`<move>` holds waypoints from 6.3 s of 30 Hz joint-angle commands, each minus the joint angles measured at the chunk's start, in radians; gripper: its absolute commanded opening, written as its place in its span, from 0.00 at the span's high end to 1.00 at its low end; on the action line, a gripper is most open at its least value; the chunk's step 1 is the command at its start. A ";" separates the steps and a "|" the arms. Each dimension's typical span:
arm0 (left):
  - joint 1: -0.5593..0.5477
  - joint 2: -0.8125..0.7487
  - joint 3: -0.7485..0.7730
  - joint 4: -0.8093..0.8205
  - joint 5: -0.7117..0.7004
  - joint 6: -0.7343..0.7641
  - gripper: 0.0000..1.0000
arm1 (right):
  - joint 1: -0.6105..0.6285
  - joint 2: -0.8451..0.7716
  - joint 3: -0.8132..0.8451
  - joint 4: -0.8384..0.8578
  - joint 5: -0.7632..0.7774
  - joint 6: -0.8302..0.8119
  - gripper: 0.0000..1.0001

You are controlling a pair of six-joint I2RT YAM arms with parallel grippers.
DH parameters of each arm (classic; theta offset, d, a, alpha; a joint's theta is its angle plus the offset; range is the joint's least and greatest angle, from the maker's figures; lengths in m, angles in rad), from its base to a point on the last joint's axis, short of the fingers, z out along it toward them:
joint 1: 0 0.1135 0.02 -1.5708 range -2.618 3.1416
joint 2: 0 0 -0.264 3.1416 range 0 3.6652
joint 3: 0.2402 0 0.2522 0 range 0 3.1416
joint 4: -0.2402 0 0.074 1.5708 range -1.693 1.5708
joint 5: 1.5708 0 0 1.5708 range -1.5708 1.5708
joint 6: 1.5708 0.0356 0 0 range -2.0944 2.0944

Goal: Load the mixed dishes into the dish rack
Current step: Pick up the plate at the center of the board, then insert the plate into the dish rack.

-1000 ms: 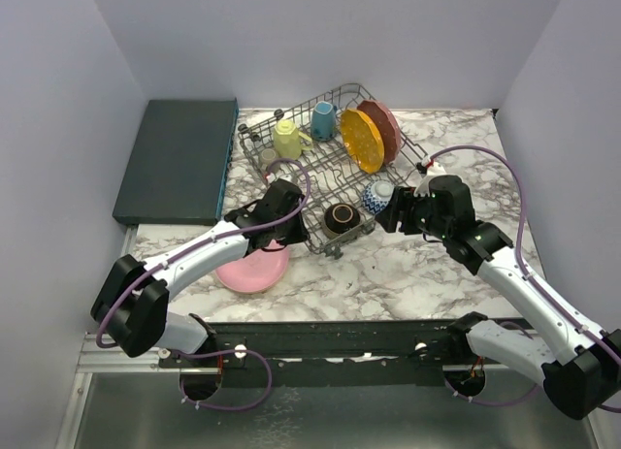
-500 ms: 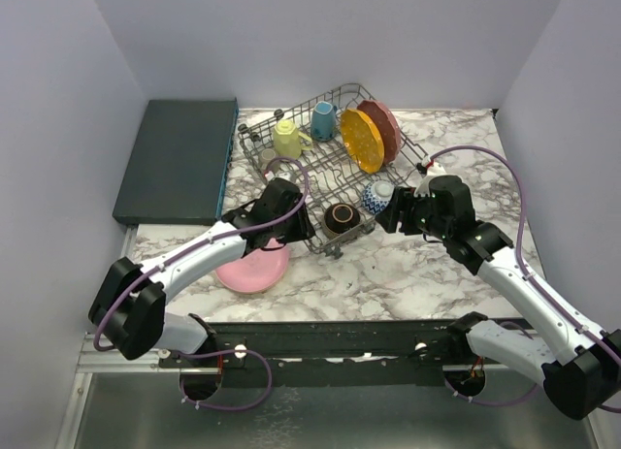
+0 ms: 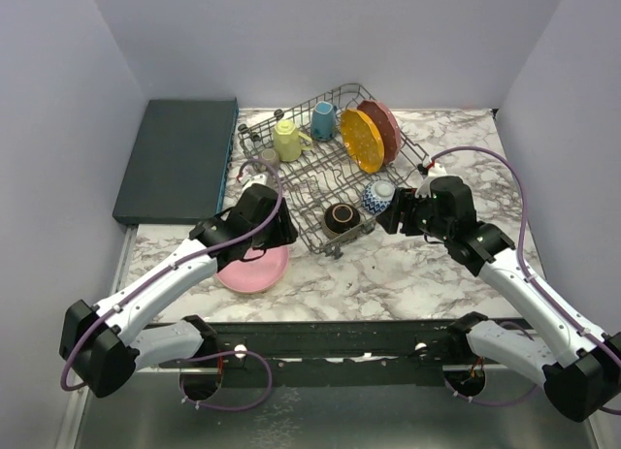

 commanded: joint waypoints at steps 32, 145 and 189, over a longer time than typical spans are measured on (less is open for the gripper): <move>-0.076 0.147 -0.163 -0.073 0.026 -0.084 0.47 | -0.002 -0.020 -0.020 -0.022 -0.013 0.014 0.33; -0.131 -0.159 0.078 -0.371 0.270 0.217 1.00 | 0.412 0.828 0.458 0.130 -0.516 0.288 0.48; -0.130 -0.146 0.268 -0.224 0.332 0.199 0.15 | 0.409 0.564 0.479 -0.111 -0.031 0.091 1.00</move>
